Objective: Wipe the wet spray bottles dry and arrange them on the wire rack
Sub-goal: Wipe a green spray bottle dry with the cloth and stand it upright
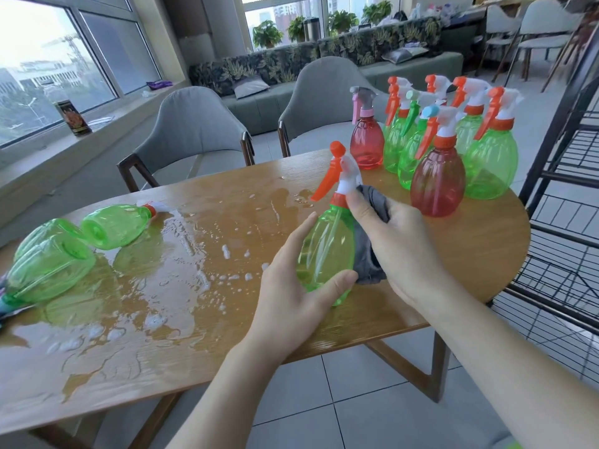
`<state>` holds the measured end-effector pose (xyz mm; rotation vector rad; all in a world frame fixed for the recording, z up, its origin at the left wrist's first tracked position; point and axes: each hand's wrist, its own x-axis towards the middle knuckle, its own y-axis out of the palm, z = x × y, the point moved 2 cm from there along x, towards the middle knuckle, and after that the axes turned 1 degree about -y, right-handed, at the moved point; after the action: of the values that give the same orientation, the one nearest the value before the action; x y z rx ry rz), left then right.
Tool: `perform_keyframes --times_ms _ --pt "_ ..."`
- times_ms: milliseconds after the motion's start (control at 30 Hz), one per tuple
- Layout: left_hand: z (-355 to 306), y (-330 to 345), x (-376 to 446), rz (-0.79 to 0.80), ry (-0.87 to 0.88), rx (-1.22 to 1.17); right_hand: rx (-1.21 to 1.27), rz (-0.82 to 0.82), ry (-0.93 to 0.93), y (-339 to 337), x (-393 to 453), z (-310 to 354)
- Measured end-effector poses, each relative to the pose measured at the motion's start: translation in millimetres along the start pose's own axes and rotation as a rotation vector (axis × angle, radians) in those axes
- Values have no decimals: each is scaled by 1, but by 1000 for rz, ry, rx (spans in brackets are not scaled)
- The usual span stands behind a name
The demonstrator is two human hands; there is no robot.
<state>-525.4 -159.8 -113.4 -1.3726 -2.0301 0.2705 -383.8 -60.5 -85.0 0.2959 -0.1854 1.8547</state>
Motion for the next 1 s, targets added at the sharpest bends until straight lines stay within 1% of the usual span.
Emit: perform_keyframes --times_ms 67,100,133,200,267,367,433,500,600,667,733,833,900,1000 --pt "1 -4 2 3 -19 -49 223 32 162 -1 2 -2" --pt "1 -4 2 5 -23 -61 288 36 203 -1 1 -3" --pt "0 -5 3 8 -28 -69 292 42 212 -1 1 -4" --pt "1 -5 3 21 -37 -77 226 38 185 -1 -1 -8" --pt "2 -5 4 40 -41 -73 203 -18 134 -3 -2 -9" --pt "2 -7 3 55 -51 -78 268 -103 67 -5 -3 -4" --pt "2 -8 3 55 -51 -80 267 -150 3 -6 -5 -1" --pt "1 -8 3 52 -53 -81 154 -201 -95 -6 -9 0" --pt "2 -6 3 60 -45 -74 -212 -258 -366 -5 -13 1" --pt "2 -4 3 69 -42 -73 -419 -266 -531 -4 -11 4" --pt "3 -3 5 75 -49 -61 -528 -238 -637 -2 -9 8" --pt "5 -2 7 63 -63 -52 -628 -153 -715 1 -6 14" --pt "5 -1 8 57 -60 -46 -670 -79 -715 -1 -3 16" --pt "3 1 8 45 -48 -49 -659 10 -693 -12 1 17"
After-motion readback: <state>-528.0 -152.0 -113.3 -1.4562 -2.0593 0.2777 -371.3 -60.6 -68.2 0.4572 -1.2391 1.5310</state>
